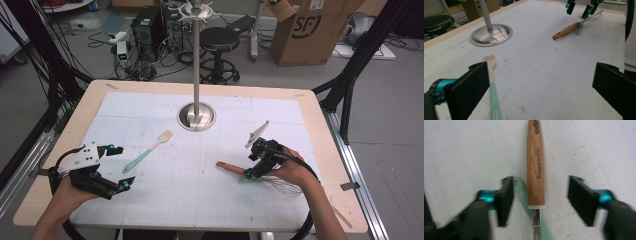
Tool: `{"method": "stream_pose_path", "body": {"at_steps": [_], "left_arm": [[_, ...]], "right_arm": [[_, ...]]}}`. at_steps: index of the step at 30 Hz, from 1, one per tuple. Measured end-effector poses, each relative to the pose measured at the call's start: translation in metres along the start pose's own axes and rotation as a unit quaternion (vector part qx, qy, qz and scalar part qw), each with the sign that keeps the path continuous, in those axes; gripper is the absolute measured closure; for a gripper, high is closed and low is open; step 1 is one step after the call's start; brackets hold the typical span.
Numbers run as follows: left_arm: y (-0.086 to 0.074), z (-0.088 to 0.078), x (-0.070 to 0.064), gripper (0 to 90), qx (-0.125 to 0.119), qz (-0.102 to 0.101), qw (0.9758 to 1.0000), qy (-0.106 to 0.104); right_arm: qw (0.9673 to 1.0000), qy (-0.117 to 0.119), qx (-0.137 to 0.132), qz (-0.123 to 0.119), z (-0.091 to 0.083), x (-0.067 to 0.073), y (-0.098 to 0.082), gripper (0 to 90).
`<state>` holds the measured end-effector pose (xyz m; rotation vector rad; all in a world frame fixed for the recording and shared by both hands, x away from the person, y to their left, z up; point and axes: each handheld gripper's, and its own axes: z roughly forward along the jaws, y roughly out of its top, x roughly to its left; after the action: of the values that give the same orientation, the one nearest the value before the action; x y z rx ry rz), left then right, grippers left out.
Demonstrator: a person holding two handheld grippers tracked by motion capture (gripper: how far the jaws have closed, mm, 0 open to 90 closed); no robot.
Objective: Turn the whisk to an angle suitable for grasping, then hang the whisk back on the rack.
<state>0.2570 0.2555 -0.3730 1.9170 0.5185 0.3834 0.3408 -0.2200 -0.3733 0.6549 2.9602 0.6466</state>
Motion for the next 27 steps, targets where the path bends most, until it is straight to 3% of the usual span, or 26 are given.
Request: {"method": "stream_pose_path", "body": {"at_steps": [2,3,4,5,11,17,21,27], "left_arm": [[0.0,0.001,0.0,1.7,-0.002,-0.001,1.0,-0.002],[0.0,0.001,0.0,1.7,-0.003,-0.002,1.0,-0.002],[0.0,0.001,0.0,1.7,-0.004,-0.003,1.0,-0.002],[0.0,0.001,0.0,1.7,-0.004,-0.003,1.0,-0.002],[0.001,0.0,0.0,1.6,-0.005,-0.002,1.0,-0.004],[0.001,0.0,0.001,1.6,-0.004,-0.001,1.0,-0.001],[0.001,0.0,0.0,1.7,-0.006,-0.002,1.0,0.0],[0.002,-0.001,0.001,1.6,-0.008,-0.001,1.0,-0.001]], "right_arm": [[0.9995,-0.021,-0.025,-0.001,-0.008,-0.001,0.0,7.9],[0.9995,-0.021,-0.025,-0.001,-0.008,-0.001,0.0,7.9],[0.9982,-0.033,-0.049,0.009,-0.015,-0.001,0.0,5.6],[0.9977,-0.035,-0.057,0.012,-0.017,-0.001,0.0,0.2],[0.9936,-0.042,-0.104,0.011,-0.035,0.001,0.001,0.0],[0.9936,-0.049,-0.101,-0.003,-0.039,0.001,0.003,0.0],[0.9939,-0.047,-0.098,-0.018,-0.039,0.002,0.009,0.0],[0.9945,-0.039,-0.095,-0.022,-0.04,0.002,0.013,0.0]]}}
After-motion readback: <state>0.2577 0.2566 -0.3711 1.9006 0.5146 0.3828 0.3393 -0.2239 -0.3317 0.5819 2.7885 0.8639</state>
